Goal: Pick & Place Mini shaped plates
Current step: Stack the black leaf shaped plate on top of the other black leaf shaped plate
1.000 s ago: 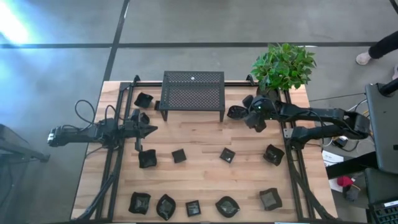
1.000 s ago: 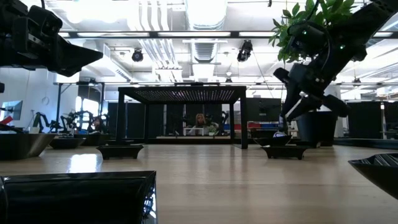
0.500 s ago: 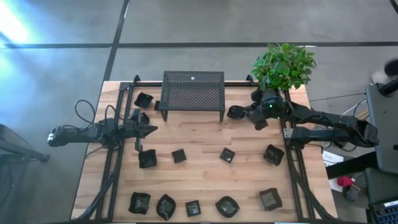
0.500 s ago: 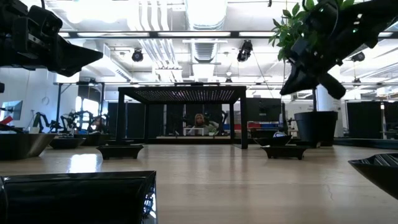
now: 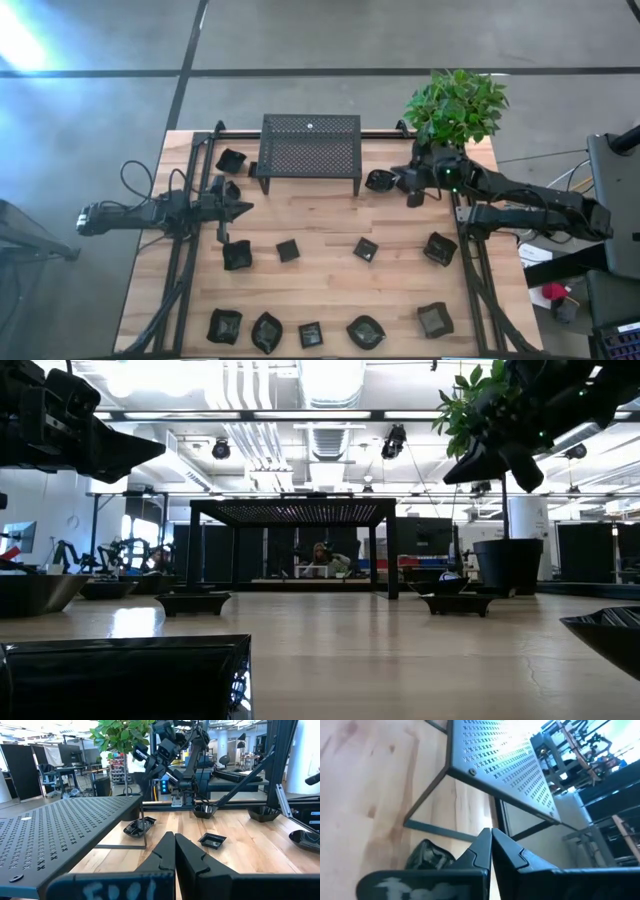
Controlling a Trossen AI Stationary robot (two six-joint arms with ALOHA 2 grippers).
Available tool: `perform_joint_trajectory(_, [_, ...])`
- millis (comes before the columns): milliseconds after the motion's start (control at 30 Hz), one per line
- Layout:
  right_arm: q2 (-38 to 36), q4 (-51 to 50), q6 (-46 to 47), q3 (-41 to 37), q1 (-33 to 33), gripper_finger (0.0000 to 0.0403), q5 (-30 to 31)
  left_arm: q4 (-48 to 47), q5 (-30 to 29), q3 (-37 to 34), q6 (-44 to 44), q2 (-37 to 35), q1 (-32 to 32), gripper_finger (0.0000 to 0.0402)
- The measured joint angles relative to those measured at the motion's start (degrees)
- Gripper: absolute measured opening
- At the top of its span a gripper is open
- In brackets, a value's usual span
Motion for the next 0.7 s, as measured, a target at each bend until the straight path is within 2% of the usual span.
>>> perform_joint_trajectory(167, [0.0, 0.4, 9.2, 0.0, 0.8, 0.0008, 1.1, 0.0, 0.0, 0.0, 0.0, 0.0, 0.0, 0.0000])
perform_joint_trajectory(533, [0.1, 0.6, 30.1, 0.0, 0.9, 0.0008, 14.9, 0.0, 0.0, 0.0, 0.0, 0.0, 0.0, 0.0000])
perform_joint_trajectory(700, [0.1, 0.6, 38.0, 0.0, 0.9, 0.0008, 15.3, 0.0, 0.0, 0.0, 0.0, 0.0, 0.0, 0.0000])
